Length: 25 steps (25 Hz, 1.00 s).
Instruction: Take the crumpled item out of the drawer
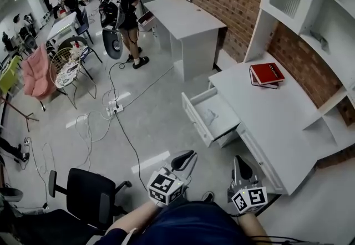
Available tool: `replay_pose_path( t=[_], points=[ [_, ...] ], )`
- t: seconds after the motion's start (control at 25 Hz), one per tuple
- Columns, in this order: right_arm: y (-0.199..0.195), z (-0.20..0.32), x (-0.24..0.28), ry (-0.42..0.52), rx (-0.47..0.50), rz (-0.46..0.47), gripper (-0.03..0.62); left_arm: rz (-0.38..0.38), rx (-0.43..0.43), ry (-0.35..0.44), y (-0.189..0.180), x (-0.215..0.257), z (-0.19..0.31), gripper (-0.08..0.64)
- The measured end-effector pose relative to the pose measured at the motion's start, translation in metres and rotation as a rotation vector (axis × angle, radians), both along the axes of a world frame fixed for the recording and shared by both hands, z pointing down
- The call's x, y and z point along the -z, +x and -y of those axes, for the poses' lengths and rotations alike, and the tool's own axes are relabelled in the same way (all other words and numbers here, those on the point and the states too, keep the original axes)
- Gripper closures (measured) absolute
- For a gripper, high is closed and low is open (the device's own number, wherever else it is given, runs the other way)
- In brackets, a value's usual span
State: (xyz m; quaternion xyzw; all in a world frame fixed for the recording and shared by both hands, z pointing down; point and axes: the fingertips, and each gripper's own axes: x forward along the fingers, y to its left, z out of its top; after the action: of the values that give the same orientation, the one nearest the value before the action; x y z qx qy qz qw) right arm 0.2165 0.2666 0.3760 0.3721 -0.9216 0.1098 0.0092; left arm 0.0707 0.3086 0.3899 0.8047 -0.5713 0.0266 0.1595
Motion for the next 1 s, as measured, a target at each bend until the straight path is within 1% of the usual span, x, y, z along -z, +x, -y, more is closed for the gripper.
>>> replay_pose_path(
  t=[0.24, 0.44, 0.56, 0.68, 0.76, 1.0],
  points=[
    [-0.002, 0.018, 0.008, 0.006, -0.111, -0.024, 0.589, 0.008, 0.025, 0.025, -0.051, -0.005, -0.002, 0.512],
    [-0.015, 0.024, 0.002, 0.002, -0.155, -0.06, 0.589, -0.008, 0.085, 0.042, -0.101, 0.004, -0.001, 0.514],
    [-0.025, 0.029, 0.002, -0.002, -0.162, -0.071, 0.589, -0.008, 0.115, 0.038, -0.124, 0.004, -0.001, 0.514],
    [-0.034, 0.033, 0.003, -0.005, -0.158, -0.075, 0.589, -0.016, 0.137, 0.027, -0.138, 0.002, 0.0, 0.514],
    [-0.039, 0.039, 0.001, -0.007, -0.148, -0.077, 0.59, -0.021, 0.152, 0.026, -0.144, 0.002, 0.005, 0.513],
    [-0.055, 0.065, -0.017, -0.038, -0.105, -0.06, 0.591, 0.014, 0.162, 0.012, -0.149, -0.017, 0.021, 0.514]
  ],
)
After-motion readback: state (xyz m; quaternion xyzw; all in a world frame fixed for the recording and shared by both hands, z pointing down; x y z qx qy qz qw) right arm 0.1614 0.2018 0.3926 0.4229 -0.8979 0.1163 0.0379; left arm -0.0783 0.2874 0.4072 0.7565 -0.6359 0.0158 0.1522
